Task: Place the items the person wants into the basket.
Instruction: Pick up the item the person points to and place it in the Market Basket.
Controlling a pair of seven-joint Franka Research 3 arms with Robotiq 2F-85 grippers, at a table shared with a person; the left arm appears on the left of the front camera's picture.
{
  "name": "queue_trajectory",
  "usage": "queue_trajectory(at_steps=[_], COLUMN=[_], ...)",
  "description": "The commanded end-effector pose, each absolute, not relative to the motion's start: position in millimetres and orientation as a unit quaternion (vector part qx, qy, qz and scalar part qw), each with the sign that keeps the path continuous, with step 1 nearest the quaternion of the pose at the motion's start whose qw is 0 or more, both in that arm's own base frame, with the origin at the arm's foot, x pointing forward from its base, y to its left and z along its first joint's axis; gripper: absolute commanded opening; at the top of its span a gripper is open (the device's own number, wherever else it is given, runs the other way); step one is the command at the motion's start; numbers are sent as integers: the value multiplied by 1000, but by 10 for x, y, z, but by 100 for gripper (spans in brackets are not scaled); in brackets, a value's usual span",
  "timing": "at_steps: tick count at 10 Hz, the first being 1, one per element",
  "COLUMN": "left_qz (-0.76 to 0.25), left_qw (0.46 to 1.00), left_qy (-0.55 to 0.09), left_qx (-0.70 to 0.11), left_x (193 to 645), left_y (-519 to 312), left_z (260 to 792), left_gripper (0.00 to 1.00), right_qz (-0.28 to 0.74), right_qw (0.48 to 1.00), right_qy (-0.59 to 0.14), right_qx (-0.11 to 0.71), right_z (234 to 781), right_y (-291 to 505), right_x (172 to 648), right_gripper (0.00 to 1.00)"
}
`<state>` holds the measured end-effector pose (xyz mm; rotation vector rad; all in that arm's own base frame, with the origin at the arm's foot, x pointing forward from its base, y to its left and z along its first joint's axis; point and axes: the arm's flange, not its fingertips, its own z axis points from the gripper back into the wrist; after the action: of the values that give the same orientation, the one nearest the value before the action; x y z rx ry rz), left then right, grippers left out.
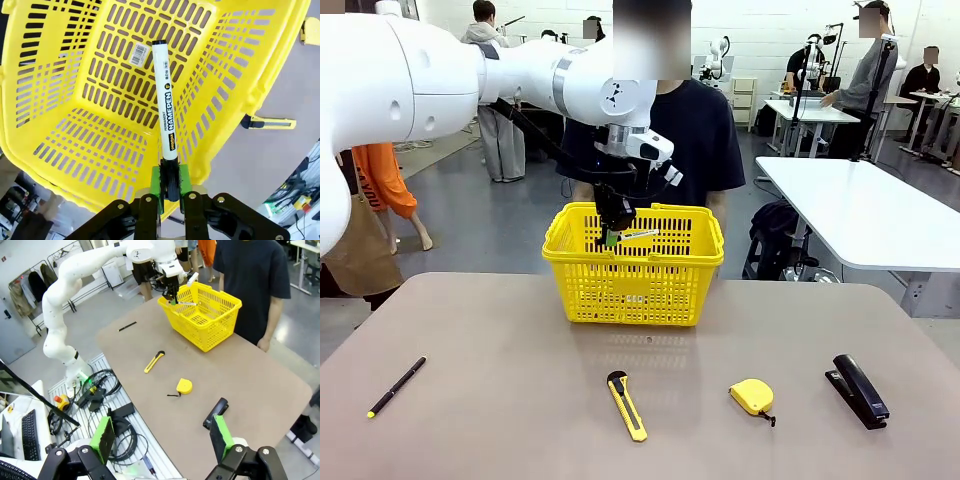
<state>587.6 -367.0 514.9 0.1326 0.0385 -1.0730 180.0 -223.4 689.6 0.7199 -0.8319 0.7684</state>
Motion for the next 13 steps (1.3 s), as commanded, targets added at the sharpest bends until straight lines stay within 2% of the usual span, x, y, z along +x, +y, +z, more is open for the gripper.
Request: queue_trajectory(at_steps=[1,6,10,13], left_qz=[-513,-510,-552,-553], left_qw=[856,858,831,832], left_qy=[15,19,-51,-25], left_qx=[66,63,42,41], left_x=[5901,5886,6153,6280], left_y=[-3653,-3657,-3637,-3651], left_z=[5128,5125,4827,4666], left_gripper=[16,16,16,16], right_qz=[363,363,363,363], right_qw=[775,775,775,775], right_qy=[-392,-392,-392,-392], right_qx=[337,337,337,337], right_z=[6911,6911,6911,6911], right_y=[-2230,-2230,-2230,-2230], right_x=[1811,1811,1811,1811], right_gripper=[100,100,100,100])
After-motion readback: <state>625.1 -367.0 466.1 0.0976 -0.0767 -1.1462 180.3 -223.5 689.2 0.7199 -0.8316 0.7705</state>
